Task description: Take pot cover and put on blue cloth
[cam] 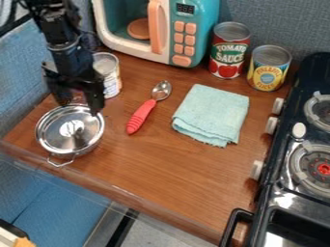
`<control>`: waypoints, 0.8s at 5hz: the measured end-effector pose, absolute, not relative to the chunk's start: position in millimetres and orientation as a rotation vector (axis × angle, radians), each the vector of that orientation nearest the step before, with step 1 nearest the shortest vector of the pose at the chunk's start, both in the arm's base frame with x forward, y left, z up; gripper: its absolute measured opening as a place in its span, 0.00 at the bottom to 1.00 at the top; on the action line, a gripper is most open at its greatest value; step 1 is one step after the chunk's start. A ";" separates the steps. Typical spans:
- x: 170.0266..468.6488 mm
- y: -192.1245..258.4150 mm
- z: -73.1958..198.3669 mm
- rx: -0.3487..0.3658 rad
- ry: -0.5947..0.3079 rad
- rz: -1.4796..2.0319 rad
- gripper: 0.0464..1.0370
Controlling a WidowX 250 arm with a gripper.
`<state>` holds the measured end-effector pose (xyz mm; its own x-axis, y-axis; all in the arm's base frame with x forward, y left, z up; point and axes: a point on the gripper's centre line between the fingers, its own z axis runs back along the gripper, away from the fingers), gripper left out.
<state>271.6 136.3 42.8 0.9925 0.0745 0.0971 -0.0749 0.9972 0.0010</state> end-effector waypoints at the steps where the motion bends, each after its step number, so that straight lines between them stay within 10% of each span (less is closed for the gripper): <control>1: 260.6 137.4 34.9 0.007 -0.041 0.104 0.96; 3: 254.2 136.4 19.1 0.000 0.015 0.125 0.88; 4: 254.2 136.9 18.2 -0.001 0.015 0.119 0.61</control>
<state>254.2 136.9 18.2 0.9928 0.1189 -0.0150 -0.1189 0.9929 0.0004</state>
